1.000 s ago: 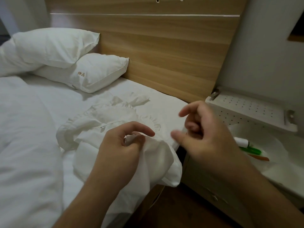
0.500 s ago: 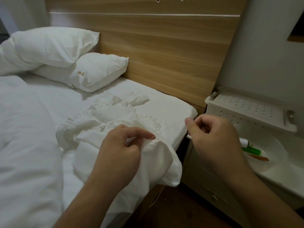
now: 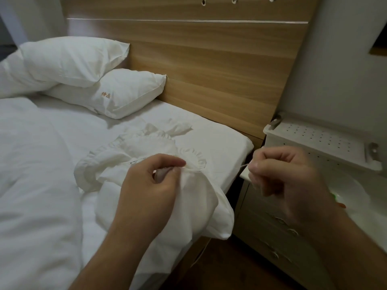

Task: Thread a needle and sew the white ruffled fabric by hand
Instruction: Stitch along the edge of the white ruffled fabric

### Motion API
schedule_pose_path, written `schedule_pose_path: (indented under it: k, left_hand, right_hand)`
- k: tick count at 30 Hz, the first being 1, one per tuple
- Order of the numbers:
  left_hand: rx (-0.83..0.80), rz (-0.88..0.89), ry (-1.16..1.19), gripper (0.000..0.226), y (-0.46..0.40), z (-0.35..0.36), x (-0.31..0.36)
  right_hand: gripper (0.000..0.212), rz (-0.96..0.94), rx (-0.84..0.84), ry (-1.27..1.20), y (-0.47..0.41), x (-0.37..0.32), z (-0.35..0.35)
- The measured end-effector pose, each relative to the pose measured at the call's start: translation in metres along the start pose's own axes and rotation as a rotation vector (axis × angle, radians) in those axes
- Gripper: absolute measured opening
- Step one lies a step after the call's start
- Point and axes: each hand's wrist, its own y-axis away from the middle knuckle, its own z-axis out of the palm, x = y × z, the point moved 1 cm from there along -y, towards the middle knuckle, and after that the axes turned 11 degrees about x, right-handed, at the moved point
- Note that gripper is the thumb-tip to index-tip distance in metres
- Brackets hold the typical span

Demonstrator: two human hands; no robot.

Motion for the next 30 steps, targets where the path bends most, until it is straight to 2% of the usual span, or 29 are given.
schedule_pose_path:
  k: [2,3,4,8,10,14,20,28,30]
  left_hand:
    - [0.055,-0.042,0.048,0.021,-0.001,-0.002,-0.003]
    - [0.074,-0.055,0.07,0.019,-0.001,-0.004,-0.003]
    - [0.088,-0.061,0.087,0.018,-0.001,-0.004,-0.003]
    - [0.089,-0.045,0.124,0.015,0.001,-0.006,0.003]
    - [0.057,-0.028,0.129,0.016,0.002,-0.006,0.005]
    - [0.012,0.015,0.133,0.019,0.004,-0.006,0.009]
    - [-0.023,0.002,0.17,0.018,0.004,-0.005,0.009]
    - [-0.119,-0.06,0.241,0.019,0.005,-0.006,0.013]
    - [-0.136,-0.122,0.255,0.021,0.004,-0.006,0.012]
  right_hand:
    - [0.028,0.045,-0.165,0.011,-0.001,0.0,-0.004]
    - [0.028,0.061,-0.172,0.037,-0.002,0.001,-0.004]
    - [0.026,0.066,-0.123,0.056,-0.002,0.003,-0.004]
    - [0.004,0.027,0.265,0.11,-0.002,0.017,0.006]
    - [0.008,0.015,0.315,0.141,0.001,0.019,0.013]
    - [0.015,-0.019,0.165,0.08,0.01,0.012,0.031]
    - [0.01,-0.107,0.055,0.174,0.018,0.016,0.047]
    - [0.007,-0.077,0.071,0.202,0.014,0.025,0.046]
    - [0.008,-0.084,0.063,0.197,0.014,0.025,0.046]
